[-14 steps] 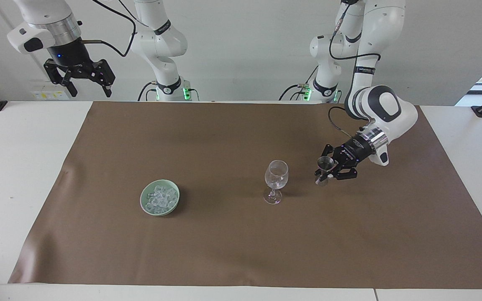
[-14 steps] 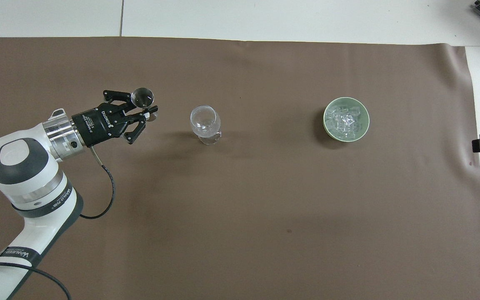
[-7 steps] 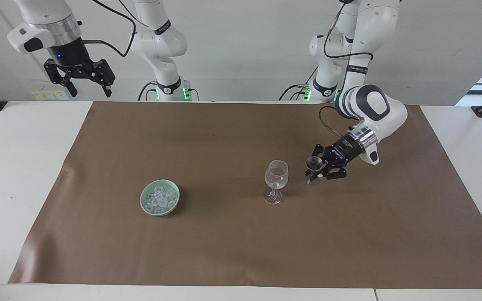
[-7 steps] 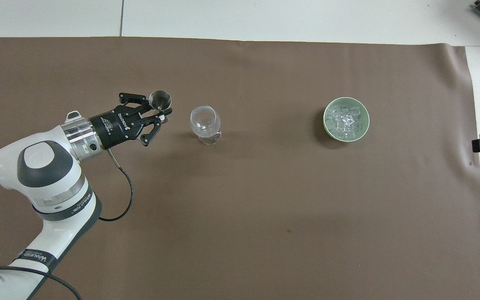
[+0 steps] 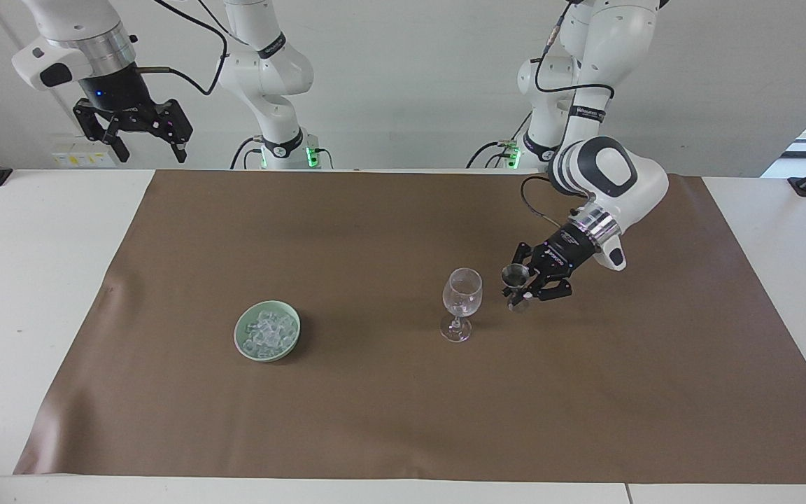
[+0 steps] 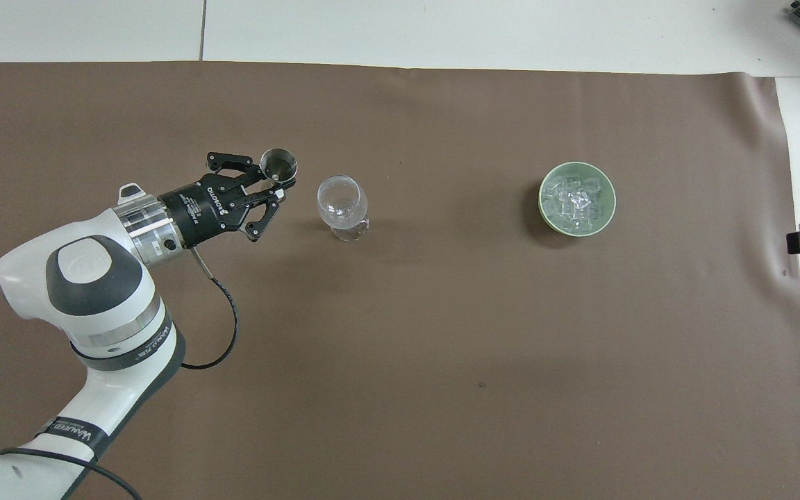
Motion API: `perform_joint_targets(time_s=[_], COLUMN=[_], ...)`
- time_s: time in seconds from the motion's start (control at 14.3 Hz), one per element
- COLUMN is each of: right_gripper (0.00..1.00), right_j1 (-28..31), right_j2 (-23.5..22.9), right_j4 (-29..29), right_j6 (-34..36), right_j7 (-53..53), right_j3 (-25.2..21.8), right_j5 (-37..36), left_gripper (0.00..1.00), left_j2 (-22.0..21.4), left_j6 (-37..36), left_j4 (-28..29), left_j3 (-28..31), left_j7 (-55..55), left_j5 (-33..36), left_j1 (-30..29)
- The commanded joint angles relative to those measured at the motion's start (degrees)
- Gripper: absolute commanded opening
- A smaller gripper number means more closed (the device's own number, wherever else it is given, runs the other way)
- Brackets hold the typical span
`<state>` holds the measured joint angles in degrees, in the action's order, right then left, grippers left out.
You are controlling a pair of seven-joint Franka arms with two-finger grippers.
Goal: Pour wine and add ice with both arms
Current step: 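Bring the held jigger over the rim of the clear glass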
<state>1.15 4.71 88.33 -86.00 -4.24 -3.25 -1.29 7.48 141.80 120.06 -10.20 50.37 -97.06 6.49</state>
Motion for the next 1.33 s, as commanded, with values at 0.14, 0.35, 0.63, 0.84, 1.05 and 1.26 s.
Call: perform_joint_targets(time_s=[0.14,0.35,0.63,0.84,1.05,1.26], right_gripper=[1.0,1.0,1.0,1.0,1.0,1.0], right_j1=[0.61,0.61,0.61,0.61,0.61,0.61], right_j2=[0.12,0.12,0.12,0.12,0.12,0.12], right_j4=[0.09,0.09,0.09,0.09,0.09,0.09], right_j6=[0.4,0.4,0.4,0.4,0.4,0.4], right_j7=[-1.3,-1.3,-1.3,-1.3,-1.3,-1.3], right_j3=[0.35,0.35,0.35,0.35,0.35,0.35], right_j5=[-0.02,-0.02,-0.02,-0.02,-0.02,-0.02], left_gripper=[0.0,0.0,0.0,0.0,0.0,0.0], left_j2=[-0.98,-0.98,-0.98,-1.15,-1.24,-1.68], left_j6=[4.71,6.73,10.34,10.6,11.75,11.92], left_j4=[-0.09,-0.44,-0.8,-0.88,-0.88,-0.88], left_j3=[0.1,0.01,-0.61,-0.61,-0.61,-0.52], left_j7=[0.61,0.52,0.44,0.35,0.0,-0.09], left_j5=[-0.59,-0.06,0.02,0.72,1.95,3.53], left_j1=[2.11,2.29,4.05,4.4,4.49,4.84])
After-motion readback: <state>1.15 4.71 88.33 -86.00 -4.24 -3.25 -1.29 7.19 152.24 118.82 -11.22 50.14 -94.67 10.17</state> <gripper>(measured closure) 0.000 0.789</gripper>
